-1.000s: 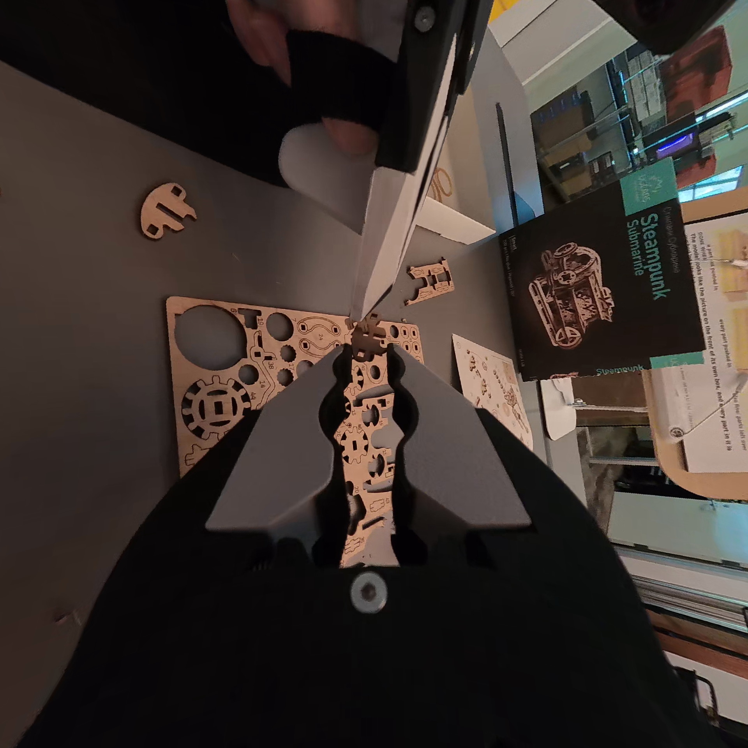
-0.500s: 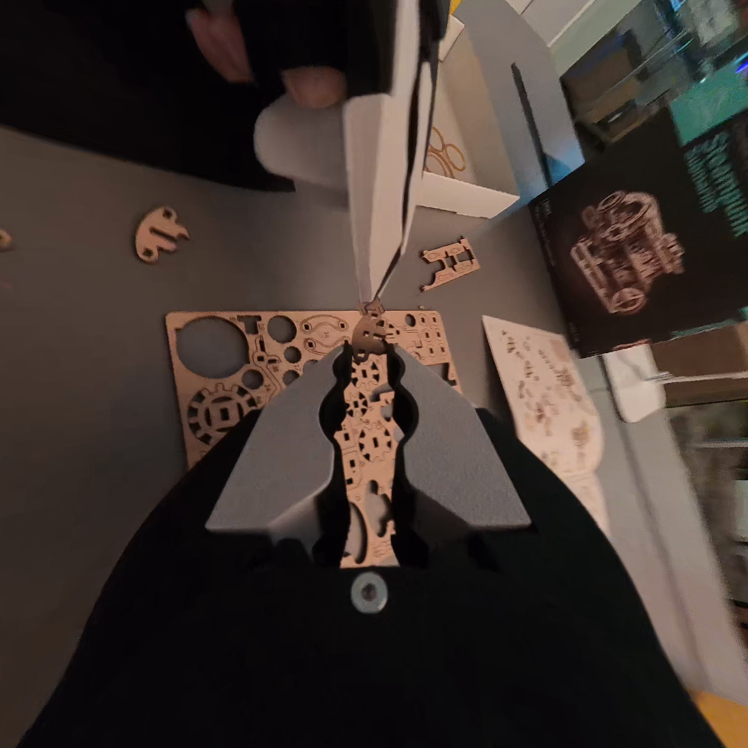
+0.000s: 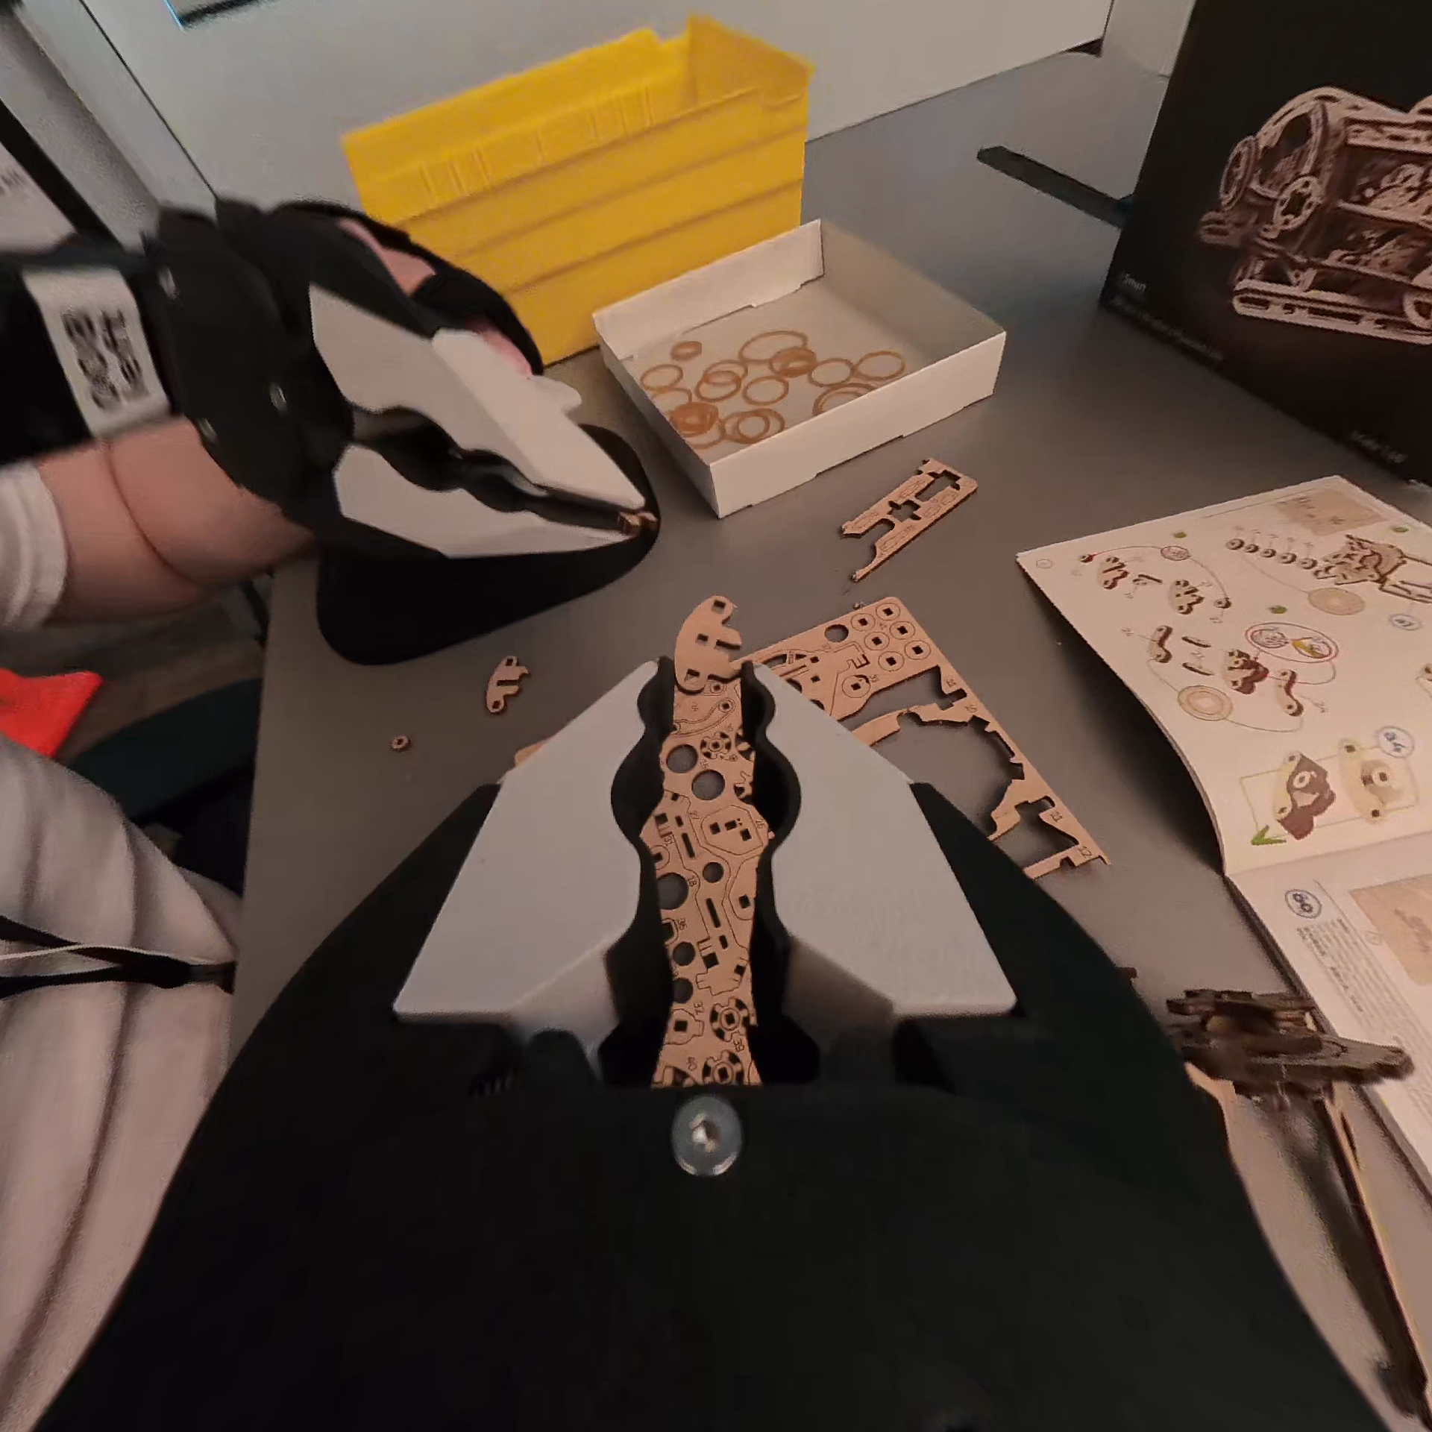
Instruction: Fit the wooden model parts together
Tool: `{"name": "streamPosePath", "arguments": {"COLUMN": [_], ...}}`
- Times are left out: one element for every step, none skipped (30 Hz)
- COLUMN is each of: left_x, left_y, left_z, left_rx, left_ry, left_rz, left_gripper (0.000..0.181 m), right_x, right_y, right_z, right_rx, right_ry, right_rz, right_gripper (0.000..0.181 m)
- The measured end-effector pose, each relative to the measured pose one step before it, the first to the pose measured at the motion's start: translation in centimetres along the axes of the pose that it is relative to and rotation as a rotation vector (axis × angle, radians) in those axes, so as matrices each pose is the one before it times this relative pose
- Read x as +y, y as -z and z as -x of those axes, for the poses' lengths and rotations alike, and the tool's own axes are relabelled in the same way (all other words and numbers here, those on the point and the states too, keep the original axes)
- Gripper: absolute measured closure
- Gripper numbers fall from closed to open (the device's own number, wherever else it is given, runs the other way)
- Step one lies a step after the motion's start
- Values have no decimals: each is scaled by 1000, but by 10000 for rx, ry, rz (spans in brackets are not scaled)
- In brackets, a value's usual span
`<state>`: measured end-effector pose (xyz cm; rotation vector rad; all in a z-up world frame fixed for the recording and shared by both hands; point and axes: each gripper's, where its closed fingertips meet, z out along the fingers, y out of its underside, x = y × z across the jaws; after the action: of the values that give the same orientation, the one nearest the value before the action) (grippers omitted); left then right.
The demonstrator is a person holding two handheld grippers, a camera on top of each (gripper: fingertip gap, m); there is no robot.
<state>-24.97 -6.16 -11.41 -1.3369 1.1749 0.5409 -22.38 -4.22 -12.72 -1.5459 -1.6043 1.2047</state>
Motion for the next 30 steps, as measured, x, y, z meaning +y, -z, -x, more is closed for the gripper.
{"name": "streamPosePath", "arguments": {"left_x": [97, 153, 188, 115, -15, -158, -178, -128, -101, -79, -59, -55, -54, -64, -39, 2, -14, -55, -45, 26, 72, 74, 49, 48, 42, 21, -1, 29, 37, 46], "left_y": [-110, -152, -161, -109, -38, 22, 30, 21, 3, -4, -32, -38, -48, -31, -14, -23, -24, 7, -12, -12, -18, 6, 9, 2, 9, 6, 10, -4, -12, -20], "left_z": [-182, -281, -368, -305, -143, -135, -126, -67, -75, -191, -242, -255, -244, -174, -174, -166, -86, -31, -12, -1, 80, 144, 97, 77, 83, 55, 43, 68, 23, 25], "left_rx": [-242, -95, 35, 52, -25, -15, -14, -46, -48, 15, 51, 83, 96, 77, 94, 101, 52, 27, 27, 16, -34, -79, -56, -38, -49, -37, -29, -37, -12, -11], "left_ry": [-665, -500, -350, -264, -235, -212, -196, -210, -227, -217, -173, -111, -45, -9, -1, 13, 22, 39, 63, 66, 31, -6, -20, -10, -17, -18, -7, -3, -1, -2], "left_rz": [126, 154, 158, 121, 26, -69, -79, -26, 2, 2, 9, 4, -11, -23, -16, 3, 0, -25, -20, 17, 37, 29, 13, 18, 21, 7, 1, 18, 28, 25], "left_gripper": [180, 180, 180, 180, 180, 180, 180, 180, 180, 180, 180, 180, 180, 180, 180, 180, 180, 180, 180, 180, 180, 180, 180, 180, 180, 180, 180, 180, 180, 180], "right_x": [-34, 18, 76, 176, 342, 461, 473, 300, 134, 139, 214, 167, 14, -10, 78, 144, 131, 147, 203, 162, 63, -93, -194, -251, -334, -333, -278, -159, -89, -51], "right_y": [107, 8, -103, -188, -243, -271, -270, -219, -151, -65, -27, -21, -53, -111, -178, -215, -228, -204, -164, -104, -45, 9, 47, 96, 121, 138, 145, 122, 116, 65], "right_z": [85, 113, 336, 313, 60, -33, 71, 58, -41, -152, -218, -52, 213, 295, 290, 395, 158, -99, -160, -306, -307, -137, -112, -145, -115, -100, -218, -240, -212, -140], "right_rx": [-115, -12, -3, 89, 252, 265, 121, 40, 10, 23, 86, 42, -51, -25, 22, -8, 154, 285, 286, 338, 283, 132, 78, 94, 72, 64, 129, 130, 109, 63], "right_ry": [-60, 198, 485, 568, 485, 401, 300, 94, -85, -103, 43, 194, 313, 371, 398, 483, 483, 436, 396, 292, 187, 84, -5, -39, -26, -16, -23, -26, -3, 6], "right_rz": [-14, 33, 83, 192, 295, 353, 329, 201, 58, 46, 89, 81, 10, 26, 120, 165, 157, 161, 180, 134, 49, -57, -112, -147, -192, -191, -152, -92, -59, -44], "right_gripper": [167, 167, 167, 166, 166, 166, 166, 166, 166, 166, 166, 166, 166, 166, 166, 165, 165, 166, 165, 165, 165, 165, 166, 165, 165, 166, 166, 166, 166, 166]}}
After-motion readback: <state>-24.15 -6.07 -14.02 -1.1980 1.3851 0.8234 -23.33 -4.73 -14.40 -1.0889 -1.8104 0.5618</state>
